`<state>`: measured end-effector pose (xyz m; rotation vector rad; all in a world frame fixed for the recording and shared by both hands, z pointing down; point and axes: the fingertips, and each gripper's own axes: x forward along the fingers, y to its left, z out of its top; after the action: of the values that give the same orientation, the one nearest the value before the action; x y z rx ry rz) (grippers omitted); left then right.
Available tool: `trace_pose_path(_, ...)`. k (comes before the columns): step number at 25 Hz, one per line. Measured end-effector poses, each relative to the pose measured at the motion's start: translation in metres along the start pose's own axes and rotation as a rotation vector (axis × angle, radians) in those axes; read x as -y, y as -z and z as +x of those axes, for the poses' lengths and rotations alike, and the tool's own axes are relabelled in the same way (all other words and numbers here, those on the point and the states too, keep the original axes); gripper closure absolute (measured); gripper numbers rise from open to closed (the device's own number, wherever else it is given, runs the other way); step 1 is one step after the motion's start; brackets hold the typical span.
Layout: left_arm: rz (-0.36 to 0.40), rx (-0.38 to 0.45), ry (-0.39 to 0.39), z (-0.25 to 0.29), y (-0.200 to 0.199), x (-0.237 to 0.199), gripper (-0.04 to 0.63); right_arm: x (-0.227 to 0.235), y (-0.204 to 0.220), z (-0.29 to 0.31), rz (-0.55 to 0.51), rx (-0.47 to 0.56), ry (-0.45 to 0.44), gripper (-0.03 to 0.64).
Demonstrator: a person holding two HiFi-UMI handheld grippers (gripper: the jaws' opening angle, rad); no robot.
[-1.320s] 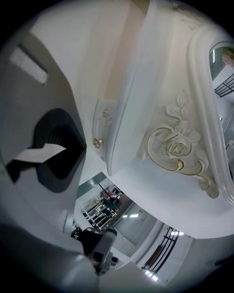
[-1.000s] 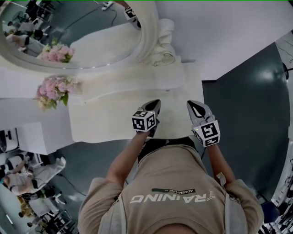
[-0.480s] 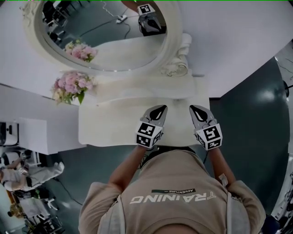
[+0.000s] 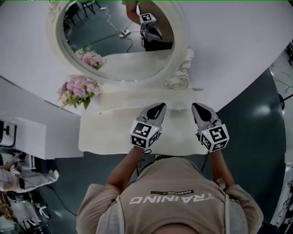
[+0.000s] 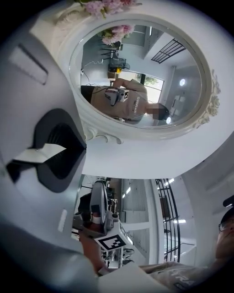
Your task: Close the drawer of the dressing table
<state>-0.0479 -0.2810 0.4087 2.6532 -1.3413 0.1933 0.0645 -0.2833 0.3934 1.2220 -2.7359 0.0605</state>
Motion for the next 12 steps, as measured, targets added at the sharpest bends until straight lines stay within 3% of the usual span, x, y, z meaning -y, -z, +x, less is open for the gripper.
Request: trace_pose_path(12,0.046,0.105,-0.013,-0.009,-0.056,-0.011,0.578,0.001,-0.053,-0.009,-0.037,0.102,0.006,0.615)
